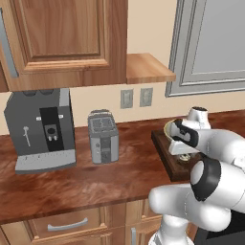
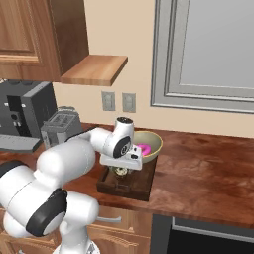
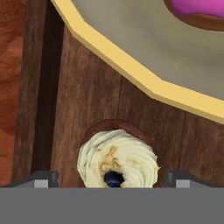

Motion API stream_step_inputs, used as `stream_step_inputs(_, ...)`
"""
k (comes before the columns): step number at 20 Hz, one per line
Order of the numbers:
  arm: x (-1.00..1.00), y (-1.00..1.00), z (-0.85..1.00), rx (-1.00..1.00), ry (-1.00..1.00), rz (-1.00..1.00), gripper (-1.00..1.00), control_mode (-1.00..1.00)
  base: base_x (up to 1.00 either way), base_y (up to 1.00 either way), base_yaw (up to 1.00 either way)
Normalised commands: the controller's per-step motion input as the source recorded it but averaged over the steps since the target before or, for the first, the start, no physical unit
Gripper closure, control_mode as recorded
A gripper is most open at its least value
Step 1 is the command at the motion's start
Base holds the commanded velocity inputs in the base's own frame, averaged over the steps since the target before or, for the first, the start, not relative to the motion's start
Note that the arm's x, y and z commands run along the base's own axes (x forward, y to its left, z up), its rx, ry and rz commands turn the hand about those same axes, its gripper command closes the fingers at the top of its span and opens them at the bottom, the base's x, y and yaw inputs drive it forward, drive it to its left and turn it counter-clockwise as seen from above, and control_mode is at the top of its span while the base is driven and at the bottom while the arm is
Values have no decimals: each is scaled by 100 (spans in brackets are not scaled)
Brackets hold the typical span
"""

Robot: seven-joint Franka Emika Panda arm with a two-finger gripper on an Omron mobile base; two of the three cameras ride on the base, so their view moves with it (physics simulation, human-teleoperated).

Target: Place the bowl with donut and the cupcake onto the tray.

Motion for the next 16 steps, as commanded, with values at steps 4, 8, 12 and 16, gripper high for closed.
stream_step_inputs(4, -12, 0, 42, 0, 0, 0, -100, -100, 0, 0, 0)
stream_step_inputs(8, -22, 0, 46, 0, 0, 0, -100, -100, 0, 0, 0)
stream_step_inputs(12, -34, 0, 47, 0, 0, 0, -100, -100, 0, 0, 0)
stream_step_inputs(16, -34, 0, 52, 0, 0, 0, -100, -100, 0, 0, 0)
